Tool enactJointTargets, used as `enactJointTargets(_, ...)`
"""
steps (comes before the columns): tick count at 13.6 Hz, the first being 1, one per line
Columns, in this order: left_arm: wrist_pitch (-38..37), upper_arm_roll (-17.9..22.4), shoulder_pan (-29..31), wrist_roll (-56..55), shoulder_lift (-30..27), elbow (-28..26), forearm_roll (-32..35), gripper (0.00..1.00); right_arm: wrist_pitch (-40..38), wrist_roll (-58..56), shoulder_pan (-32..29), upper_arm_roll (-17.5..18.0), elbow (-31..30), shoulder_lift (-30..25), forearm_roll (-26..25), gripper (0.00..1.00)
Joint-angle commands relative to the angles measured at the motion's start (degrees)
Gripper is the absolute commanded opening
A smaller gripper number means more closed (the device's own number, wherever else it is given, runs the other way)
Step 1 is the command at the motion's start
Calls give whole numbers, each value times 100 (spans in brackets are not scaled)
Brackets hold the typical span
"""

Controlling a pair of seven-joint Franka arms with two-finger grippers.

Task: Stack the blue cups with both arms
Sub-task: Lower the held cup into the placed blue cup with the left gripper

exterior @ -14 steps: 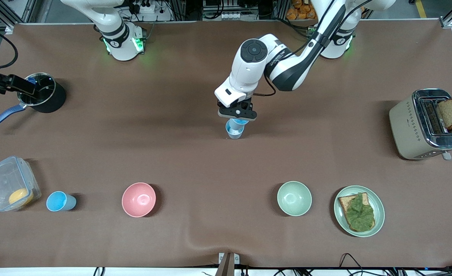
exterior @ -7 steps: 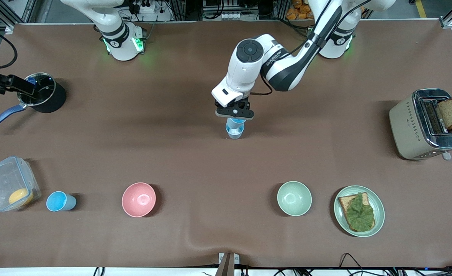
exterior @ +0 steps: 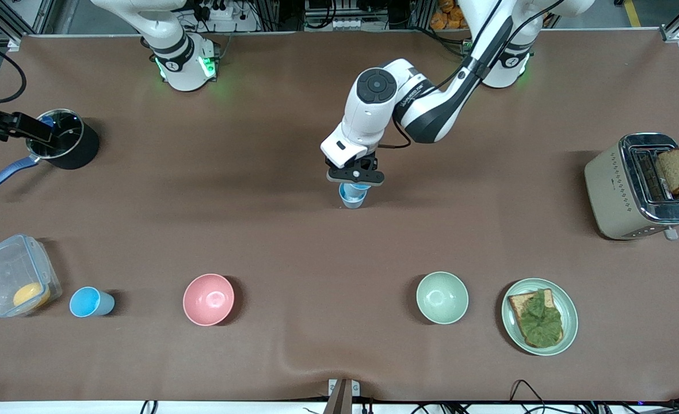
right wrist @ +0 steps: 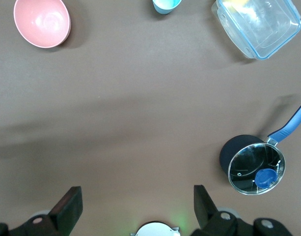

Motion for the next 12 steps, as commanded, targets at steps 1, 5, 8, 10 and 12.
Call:
enactJointTargets(1, -101, 42, -68, -167, 75, 160, 174, 0, -53, -61, -149, 98, 61, 28, 4, 100)
enactJointTargets(5, -101, 51, -68, -158, 76, 160, 174, 0, -62, -61, -149, 98, 61, 28, 4, 100)
enactJointTargets(8, -92, 77, -68, -149, 76, 168, 174, 1, -62, -61, -149, 98, 61, 28, 4, 100)
enactJointTargets(10, -92, 95, -68, -140, 76, 168, 166, 8, -62, -61, -149, 98, 61, 28, 4, 100)
enactJointTargets(12, -92, 112, -68, -132, 76, 204, 174, 16, -62, -61, -149, 98, 61, 28, 4, 100)
